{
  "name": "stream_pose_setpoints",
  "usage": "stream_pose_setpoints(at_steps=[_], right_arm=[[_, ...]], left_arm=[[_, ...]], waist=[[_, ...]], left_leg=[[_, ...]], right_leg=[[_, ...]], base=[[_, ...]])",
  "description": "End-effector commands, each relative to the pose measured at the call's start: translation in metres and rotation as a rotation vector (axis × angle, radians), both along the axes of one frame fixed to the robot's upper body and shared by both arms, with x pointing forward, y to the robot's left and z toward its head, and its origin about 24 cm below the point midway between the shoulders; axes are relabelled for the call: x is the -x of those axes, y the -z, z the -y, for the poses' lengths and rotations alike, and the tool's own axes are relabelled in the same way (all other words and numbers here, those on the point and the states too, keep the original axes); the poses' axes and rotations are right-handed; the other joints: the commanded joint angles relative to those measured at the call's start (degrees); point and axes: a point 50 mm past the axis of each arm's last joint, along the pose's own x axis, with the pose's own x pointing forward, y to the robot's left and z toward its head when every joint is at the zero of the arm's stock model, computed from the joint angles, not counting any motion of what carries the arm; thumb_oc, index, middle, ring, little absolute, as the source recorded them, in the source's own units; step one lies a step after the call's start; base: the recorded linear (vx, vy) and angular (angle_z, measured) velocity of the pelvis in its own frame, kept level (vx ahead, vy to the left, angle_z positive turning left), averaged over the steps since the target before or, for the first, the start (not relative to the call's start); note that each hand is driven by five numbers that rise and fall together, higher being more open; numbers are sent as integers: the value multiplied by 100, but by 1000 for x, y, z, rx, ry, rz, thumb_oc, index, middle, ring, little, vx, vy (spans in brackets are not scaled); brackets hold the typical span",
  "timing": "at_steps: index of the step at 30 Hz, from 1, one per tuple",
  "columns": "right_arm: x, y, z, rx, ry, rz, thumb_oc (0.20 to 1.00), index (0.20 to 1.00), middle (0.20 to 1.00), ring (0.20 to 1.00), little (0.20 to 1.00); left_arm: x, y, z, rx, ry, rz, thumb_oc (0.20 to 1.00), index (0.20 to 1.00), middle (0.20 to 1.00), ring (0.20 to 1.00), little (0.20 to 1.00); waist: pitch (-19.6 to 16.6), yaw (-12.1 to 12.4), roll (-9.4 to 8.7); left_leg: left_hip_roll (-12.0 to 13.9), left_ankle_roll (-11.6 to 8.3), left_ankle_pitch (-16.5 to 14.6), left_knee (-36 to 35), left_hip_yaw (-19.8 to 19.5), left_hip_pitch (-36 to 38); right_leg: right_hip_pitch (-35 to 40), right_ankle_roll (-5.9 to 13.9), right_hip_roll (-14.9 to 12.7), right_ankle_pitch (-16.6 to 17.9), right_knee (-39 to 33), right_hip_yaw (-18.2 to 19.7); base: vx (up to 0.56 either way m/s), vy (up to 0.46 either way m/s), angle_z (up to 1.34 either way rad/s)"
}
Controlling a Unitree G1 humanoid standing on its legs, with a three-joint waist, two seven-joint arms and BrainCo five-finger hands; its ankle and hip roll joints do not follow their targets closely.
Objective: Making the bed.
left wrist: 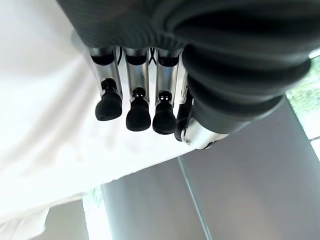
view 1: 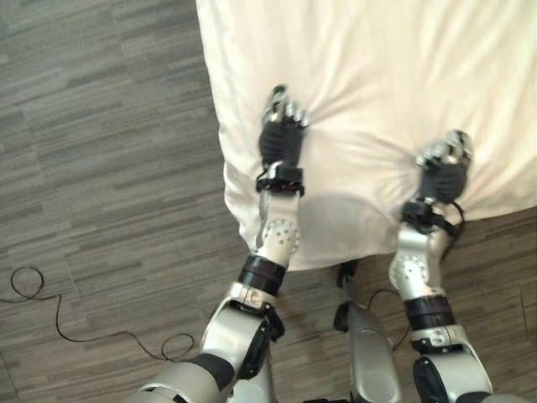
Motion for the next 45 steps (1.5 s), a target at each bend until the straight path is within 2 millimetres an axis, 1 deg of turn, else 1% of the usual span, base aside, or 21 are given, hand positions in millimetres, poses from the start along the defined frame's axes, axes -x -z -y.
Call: stream_pose_setpoints(at_steps=[1, 3, 4, 5, 7, 8, 9, 10, 11, 12, 15, 16, 20, 24, 29, 31, 32, 34, 35, 37, 45], right_arm=[[30, 57, 41, -212, 219, -211, 200, 200, 200, 200, 200], [52, 76, 70, -191, 311, -292, 200, 200, 200, 200, 200], [53, 77, 70, -191, 310, -294, 200, 200, 200, 200, 200], [68, 86, 92, -169, 379, -348, 200, 200, 200, 200, 200], [75, 89, 104, -158, 409, -370, 200, 200, 200, 200, 200], [89, 92, 128, -126, 466, -421, 200, 200, 200, 200, 200], [89, 92, 128, -127, 463, -422, 200, 200, 200, 200, 200], [97, 86, 151, -60, 503, -461, 376, 376, 376, 376, 376], [98, 82, 159, -30, 514, -474, 598, 598, 598, 598, 598], [98, 82, 160, -30, 513, -475, 1000, 1000, 1000, 1000, 1000], [92, 61, 175, 78, 511, -485, 1000, 1000, 1000, 1000, 1000], [93, 61, 175, 79, 512, -488, 1000, 1000, 1000, 1000, 1000], [79, 24, 182, 360, 490, -535, 1000, 1000, 1000, 1000, 1000], [82, 21, 177, 465, 472, -568, 1000, 1000, 1000, 1000, 1000], [76, 37, 143, 587, 335, -609, 1000, 1000, 1000, 1000, 1000], [62, 65, 90, 698, 133, -670, 1000, 1000, 1000, 1000, 1000], [71, 37, 92, 940, 179, -616, 1000, 1000, 1000, 1000, 1000], [89, 54, 93, 1057, 115, -728, 1000, 1000, 1000, 1000, 1000], [100, 73, 56, 886, -76, -651, 1000, 1000, 1000, 1000, 1000], [87, 77, 19, 910, -166, -607, 1000, 1000, 1000, 1000, 1000], [85, 85, -6, 902, -247, -600, 1000, 1000, 1000, 1000, 1000]], left_arm=[[43, 137, -97, -25, -272, -569, 200, 200, 200, 200, 200], [92, 181, -144, -96, -390, -732, 200, 200, 200, 200, 200], [92, 181, -144, -96, -390, -734, 200, 200, 200, 200, 200], [125, 199, -178, -141, -486, -837, 200, 200, 200, 200, 200], [138, 205, -193, -156, -524, -878, 200, 200, 200, 200, 200], [166, 210, -225, -187, -622, -955, 200, 200, 200, 200, 200], [166, 210, -225, -188, -622, -955, 200, 200, 200, 200, 200], [181, 201, -257, -257, -714, -991, 200, 200, 200, 200, 200], [183, 193, -268, -299, -746, -979, 523, 523, 523, 523, 523], [183, 193, -268, -300, -747, -980, 1000, 1000, 1000, 1000, 1000], [173, 166, -285, -456, -799, -915, 1000, 1000, 1000, 1000, 1000], [173, 166, -284, -459, -800, -919, 1000, 1000, 1000, 1000, 1000], [129, 100, -257, -853, -747, -611, 1000, 1000, 1000, 1000, 1000], [125, 88, -233, -989, -685, -515, 1000, 1000, 1000, 1000, 1000], [121, 72, -207, -1249, -636, -400, 1000, 1000, 1000, 1000, 1000], [113, 63, -175, -1414, -600, -289, 1000, 1000, 1000, 1000, 1000], [117, 61, -178, -1435, -639, -299, 1000, 1000, 1000, 1000, 1000], [125, 71, -172, -1445, -580, -314, 1000, 1000, 1000, 1000, 1000], [128, 81, -154, -1406, -499, -312, 1000, 1000, 1000, 1000, 1000], [128, 103, -131, -1372, -353, -340, 1000, 1000, 1000, 1000, 1000], [133, 128, -100, -1424, -157, -350, 1000, 1000, 1000, 1000, 1000]], waist=[[414, -12, 121], [302, 29, 157], [299, 27, 155], [227, 59, 179], [131, 75, 182], [2, 93, 185], [-27, 92, 186], [-206, 112, 143], [-274, 113, 124], [-250, 103, 120], [-549, 159, 60], [-532, 157, 63], [-1063, 280, -76], [-1238, 321, -134], [-1393, 364, -191], [-1517, 462, -236], [-1521, 386, -272], [-1568, 336, -250], [-1584, 311, -244], [-1595, 341, -201], [-1593, 378, -227]], left_leg=[[669, -779, 518, -384, -323, 250], [638, -769, 460, -386, -315, 473], [638, -771, 458, -386, -316, 484], [603, -721, 522, -381, -194, 600], [582, -766, 405, -385, -337, 705], [535, -705, 480, -387, -229, 826], [531, -751, 379, -389, -361, 867], [495, -696, 442, -388, -237, 1040], [477, -697, 408, -386, -244, 1154], [468, -693, 413, -393, -244, 1182], [389, -662, 343, -390, -280, 1517], [387, -665, 339, -391, -282, 1549], [255, -560, 173, -396, -427, 2143], [234, -518, 94, -405, -478, 2363], [202, -478, 11, -406, -491, 2564], [194, -447, -46, -406, -526, 2720], [188, -431, -64, -406, -523, 2770], [191, -421, -80, -406, -460, 2854], [171, -393, -90, -406, -434, 2910], [161, -361, -123, -406, -467, 2968], [138, -324, -163, -406, -523, 3044]], right_leg=[[166, 791, -538, 107, 68, -222], [430, 789, -550, 95, 13, -258], [446, 790, -549, 97, 5, -261], [571, 746, -557, 142, 24, -403], [712, 788, -536, 60, -35, -292], [828, 750, -550, 112, 1, -409], [887, 791, -533, 40, -44, -284], [1050, 750, -516, 84, -11, -414], [1170, 755, -496, 56, -13, -422], [1200, 757, -502, 59, -18, -426], [1577, 766, -475, -3, -25, -446], [1612, 768, -477, -10, -27, -451], [2311, 758, -467, -133, -26, -525], [2545, 756, -459, -168, -21, -541], [2738, 751, -456, -185, -17, -549], [2921, 738, -468, -229, -7, -590], [2946, 747, -473, -231, -3, -576], [2976, 745, -446, -251, 1, -528], [3007, 727, -445, -259, 9, -502], [3093, 712, -452, -292, 10, -519], [3205, 695, -451, -338, 40, -530]], base=[[27, 8, 9], [60, -4, 5], [0, 0, 0], [64, 1, 2], [82, 2, 13], [77, 1, 21], [107, -26, 22], [136, -19, 31], [65, -21, 31], [149, -14, 26], [101, -10, 2], [124, 9, 1], [166, 17, 18], [80, 19, 5], [52, 18, -1], [52, 28, 2], [33, 36, 4], [24, 36, 1], [22, 37, -13], [24, 48, -18], [11, 12, 4]])
